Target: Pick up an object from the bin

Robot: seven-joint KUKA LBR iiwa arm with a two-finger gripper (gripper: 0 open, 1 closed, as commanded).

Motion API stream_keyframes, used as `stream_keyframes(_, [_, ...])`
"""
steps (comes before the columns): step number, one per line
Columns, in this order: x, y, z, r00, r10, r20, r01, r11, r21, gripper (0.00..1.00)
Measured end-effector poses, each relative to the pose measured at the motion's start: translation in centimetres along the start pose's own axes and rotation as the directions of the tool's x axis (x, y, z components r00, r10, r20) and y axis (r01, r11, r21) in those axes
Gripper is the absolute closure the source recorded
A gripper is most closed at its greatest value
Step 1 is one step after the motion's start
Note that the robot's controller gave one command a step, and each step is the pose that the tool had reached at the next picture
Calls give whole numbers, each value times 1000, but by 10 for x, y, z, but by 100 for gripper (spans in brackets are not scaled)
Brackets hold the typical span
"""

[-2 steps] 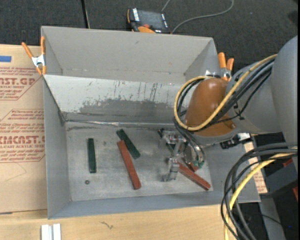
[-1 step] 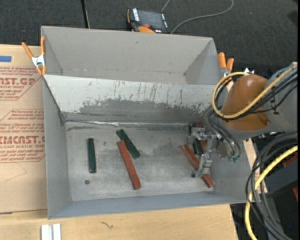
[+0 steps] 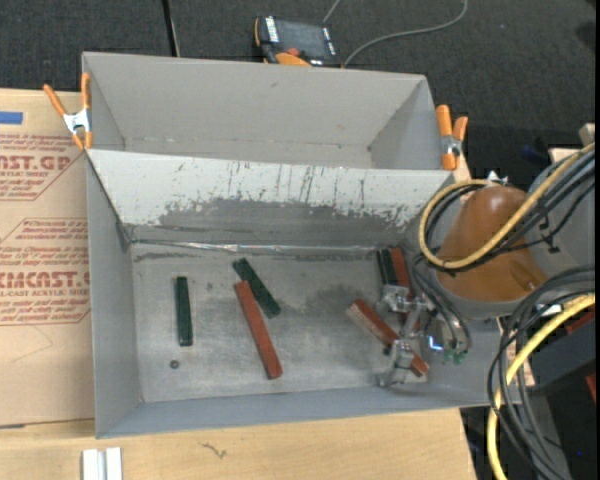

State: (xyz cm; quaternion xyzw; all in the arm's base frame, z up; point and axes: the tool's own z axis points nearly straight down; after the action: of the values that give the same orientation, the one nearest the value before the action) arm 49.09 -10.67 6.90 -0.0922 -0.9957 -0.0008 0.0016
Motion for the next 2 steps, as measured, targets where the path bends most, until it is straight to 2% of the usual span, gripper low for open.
stream_keyframes(1, [-1,1,-1,1000,-1,3,1,1000,-2,100])
stream_keyframes(2, [-21,27,-127,1000,5,13,-5,1000,0,100])
